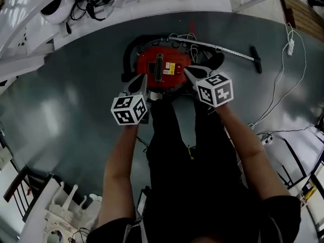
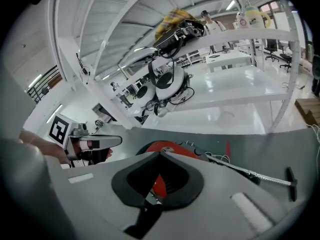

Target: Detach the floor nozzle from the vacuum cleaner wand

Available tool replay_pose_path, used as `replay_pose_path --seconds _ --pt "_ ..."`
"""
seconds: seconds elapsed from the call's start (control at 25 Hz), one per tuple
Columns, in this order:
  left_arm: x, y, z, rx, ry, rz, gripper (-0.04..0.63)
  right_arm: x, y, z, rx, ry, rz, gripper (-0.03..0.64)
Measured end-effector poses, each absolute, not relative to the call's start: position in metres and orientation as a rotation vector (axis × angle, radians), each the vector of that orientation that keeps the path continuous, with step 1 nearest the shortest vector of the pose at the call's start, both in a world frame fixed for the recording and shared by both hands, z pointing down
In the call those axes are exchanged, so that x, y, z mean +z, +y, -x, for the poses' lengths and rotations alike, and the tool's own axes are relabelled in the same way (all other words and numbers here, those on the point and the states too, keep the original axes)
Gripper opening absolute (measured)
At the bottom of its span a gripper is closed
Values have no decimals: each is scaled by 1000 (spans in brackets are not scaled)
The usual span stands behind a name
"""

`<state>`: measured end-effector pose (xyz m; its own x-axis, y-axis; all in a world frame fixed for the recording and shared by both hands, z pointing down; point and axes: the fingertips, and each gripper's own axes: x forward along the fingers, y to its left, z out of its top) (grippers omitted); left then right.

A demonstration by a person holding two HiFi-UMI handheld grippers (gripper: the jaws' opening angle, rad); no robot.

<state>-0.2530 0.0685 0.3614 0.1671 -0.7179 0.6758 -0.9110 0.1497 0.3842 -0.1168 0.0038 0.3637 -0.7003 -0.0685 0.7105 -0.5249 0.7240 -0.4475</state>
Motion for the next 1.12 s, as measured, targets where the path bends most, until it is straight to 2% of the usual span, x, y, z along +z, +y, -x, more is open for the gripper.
replay_pose_path --seconds 0.36,1.12 --pt "408 27 271 332 -1697 -1524 8 426 -32 112 866 -2215 -339 -3" --pt "524 -36 351 503 -1728 -1550 8 533 -100 217 725 -2237 -214 -3"
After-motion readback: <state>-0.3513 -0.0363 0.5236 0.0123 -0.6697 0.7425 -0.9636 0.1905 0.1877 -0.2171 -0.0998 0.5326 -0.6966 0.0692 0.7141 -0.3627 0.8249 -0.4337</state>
